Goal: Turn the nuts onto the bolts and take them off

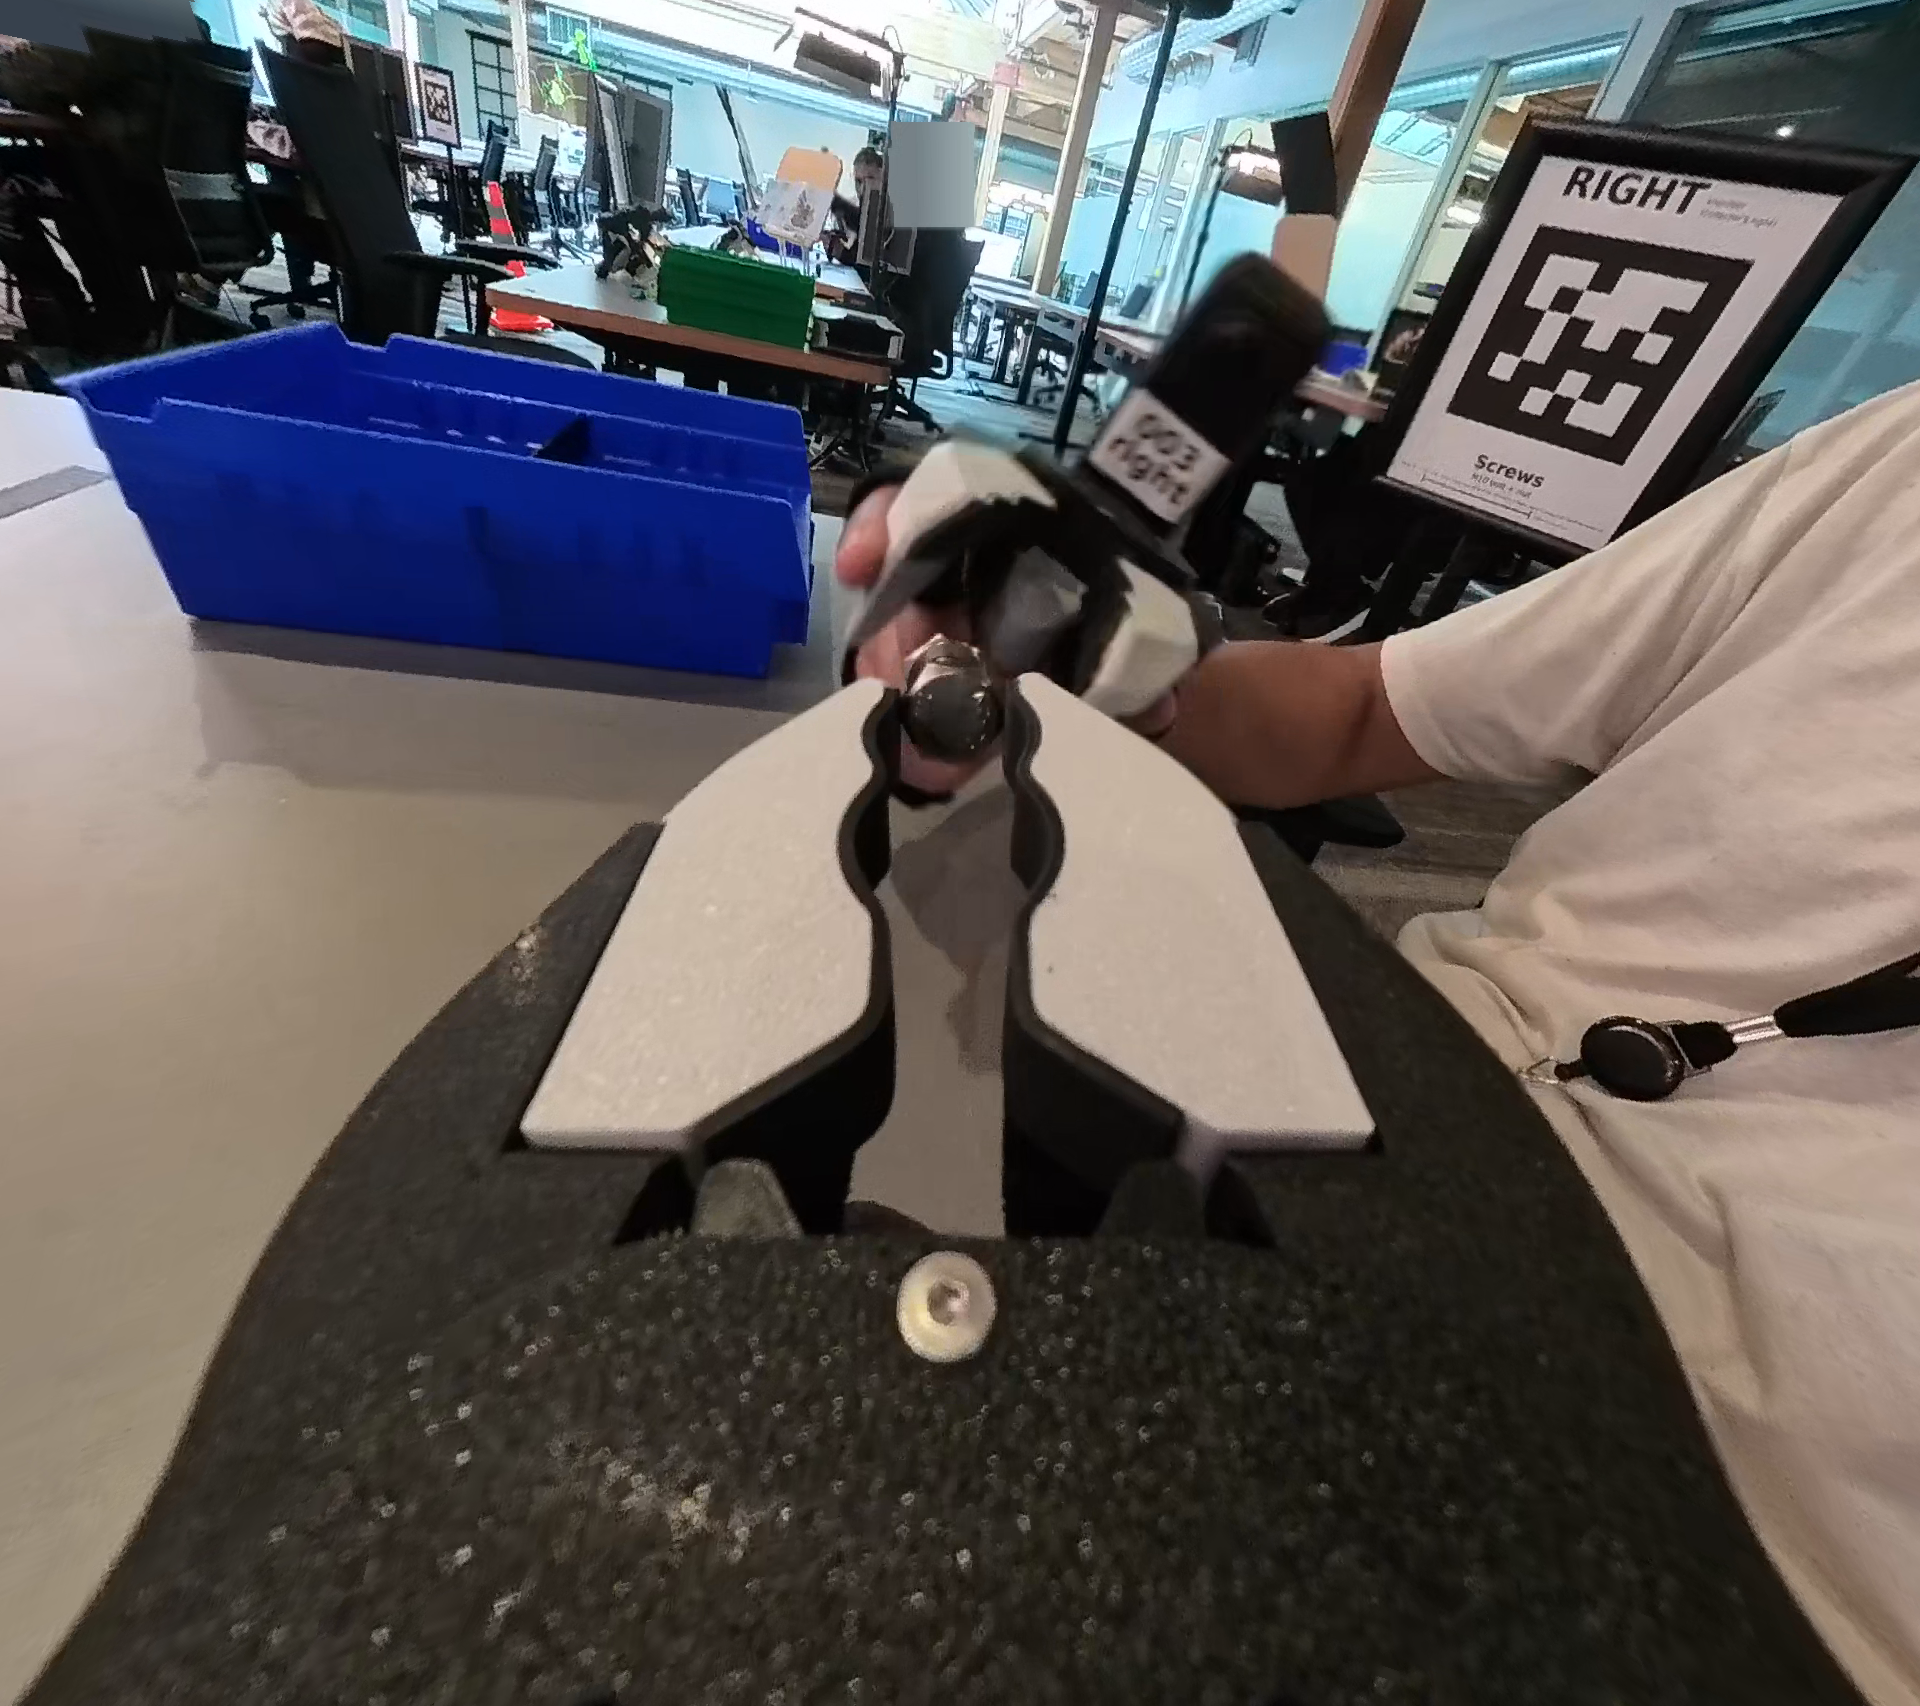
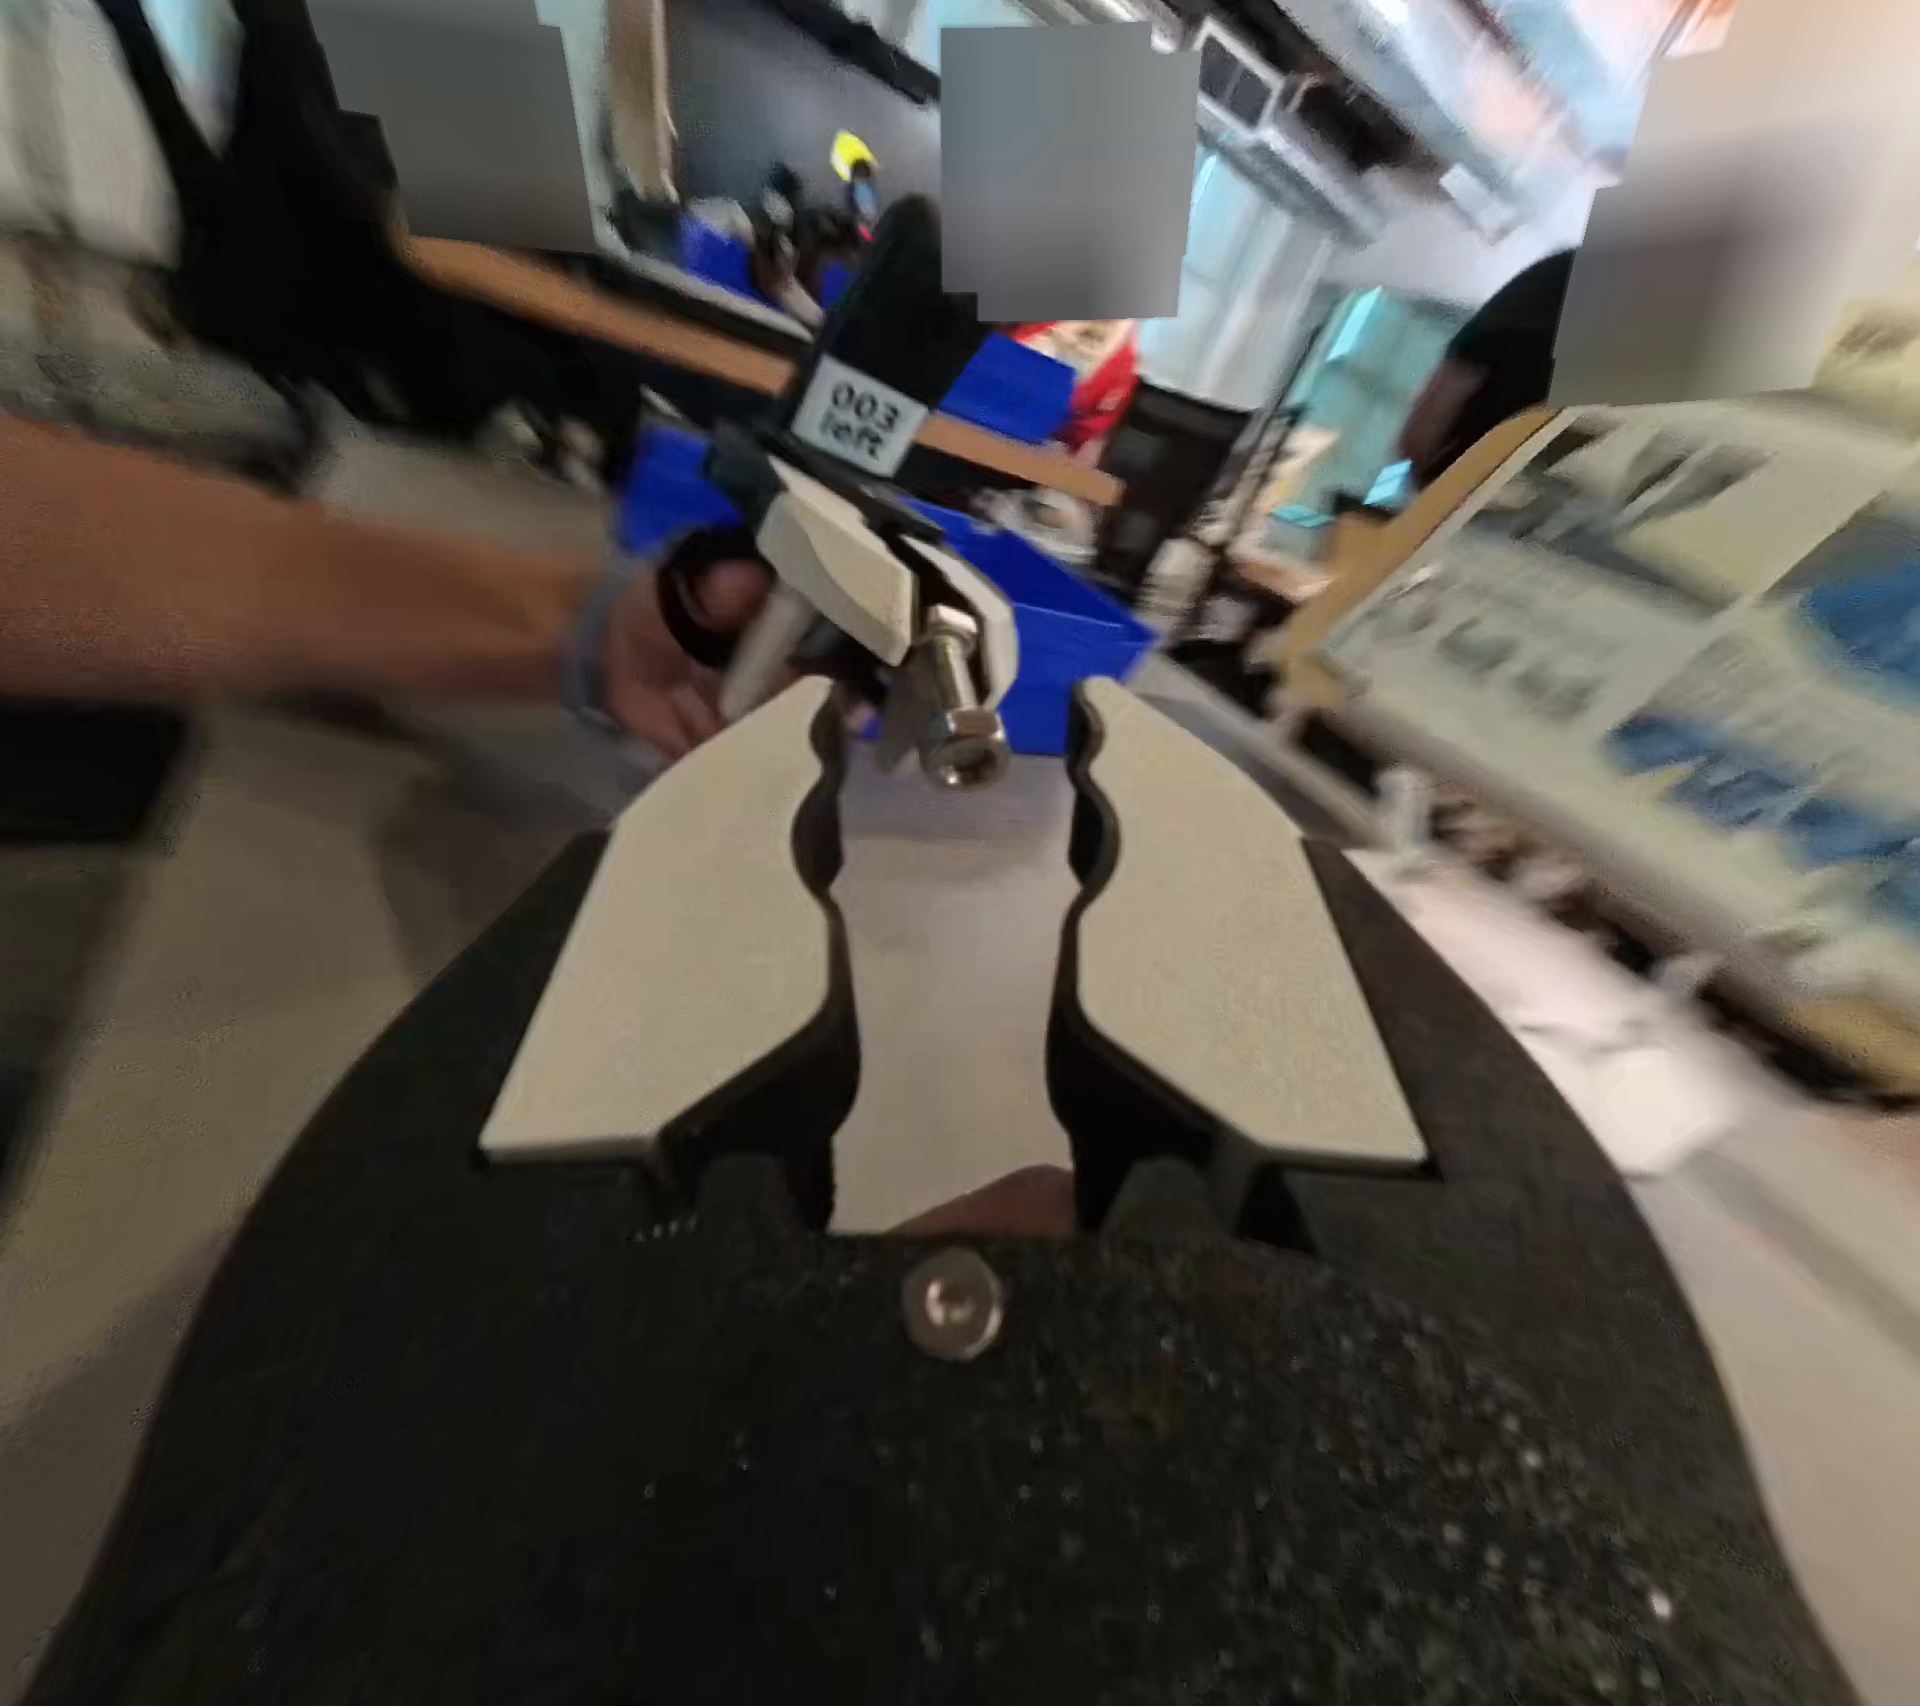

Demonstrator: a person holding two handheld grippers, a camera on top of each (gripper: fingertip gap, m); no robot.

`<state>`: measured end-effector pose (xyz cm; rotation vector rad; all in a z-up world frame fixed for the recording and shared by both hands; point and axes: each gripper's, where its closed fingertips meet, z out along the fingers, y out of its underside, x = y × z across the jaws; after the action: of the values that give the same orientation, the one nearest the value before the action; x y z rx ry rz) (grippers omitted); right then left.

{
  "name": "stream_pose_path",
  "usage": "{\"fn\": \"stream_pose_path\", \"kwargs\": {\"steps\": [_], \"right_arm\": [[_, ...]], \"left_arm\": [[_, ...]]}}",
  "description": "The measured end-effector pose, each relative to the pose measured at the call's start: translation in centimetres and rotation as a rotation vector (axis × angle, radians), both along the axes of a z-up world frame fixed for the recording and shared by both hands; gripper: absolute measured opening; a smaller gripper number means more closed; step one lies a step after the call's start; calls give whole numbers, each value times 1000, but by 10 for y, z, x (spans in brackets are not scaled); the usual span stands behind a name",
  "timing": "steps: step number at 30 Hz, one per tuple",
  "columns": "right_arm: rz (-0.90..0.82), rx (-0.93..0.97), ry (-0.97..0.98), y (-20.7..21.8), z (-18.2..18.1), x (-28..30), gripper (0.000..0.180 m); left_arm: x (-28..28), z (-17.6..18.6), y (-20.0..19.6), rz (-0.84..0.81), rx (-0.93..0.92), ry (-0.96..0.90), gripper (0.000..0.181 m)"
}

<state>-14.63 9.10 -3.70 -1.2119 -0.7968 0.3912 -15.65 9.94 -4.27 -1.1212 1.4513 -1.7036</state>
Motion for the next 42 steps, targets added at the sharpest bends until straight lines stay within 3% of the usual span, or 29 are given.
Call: {"fn": "stream_pose_path", "kwargs": {"steps": [3,5,7,8,15,19,25,28,30,32,35,37,42], "right_arm": [[200,-361,312,7,-2,0,46],[377,-501,419,0,-1,-6,37],[394,-507,472,0,2,-4,41],[385,-510,465,1,1,-5,34],[269,-480,292,7,-19,-13,19],[128,-262,84,9,-16,-9,18],[-327,399,-685,14,-23,3,18],[-459,642,-894,13,-15,7,17],[-501,686,-924,13,-14,8,18],[-457,597,-814,13,-16,5,18],[-329,430,-570,6,-13,-1,42],[-228,233,-332,6,-7,0,52],[216,-406,325,5,-2,-6,47]], "left_arm": [[-3,5,1,-1,-7,-23,18],[-4,6,0,-3,-3,-28,18],[-4,5,0,-3,2,-24,18],[-3,5,-1,-5,6,-19,18],[-1,0,-4,-17,5,-4,18],[-1,0,-5,-23,6,5,18],[2,-9,-7,-32,14,40,18],[3,-8,-8,-38,4,39,18],[3,-8,-7,-36,4,37,18],[2,-7,-7,-39,-3,30,18],[1,-3,-6,-36,-10,16,18],[-1,1,-5,-36,-20,-5,18],[-5,8,-1,-23,-26,-33,18]]}}
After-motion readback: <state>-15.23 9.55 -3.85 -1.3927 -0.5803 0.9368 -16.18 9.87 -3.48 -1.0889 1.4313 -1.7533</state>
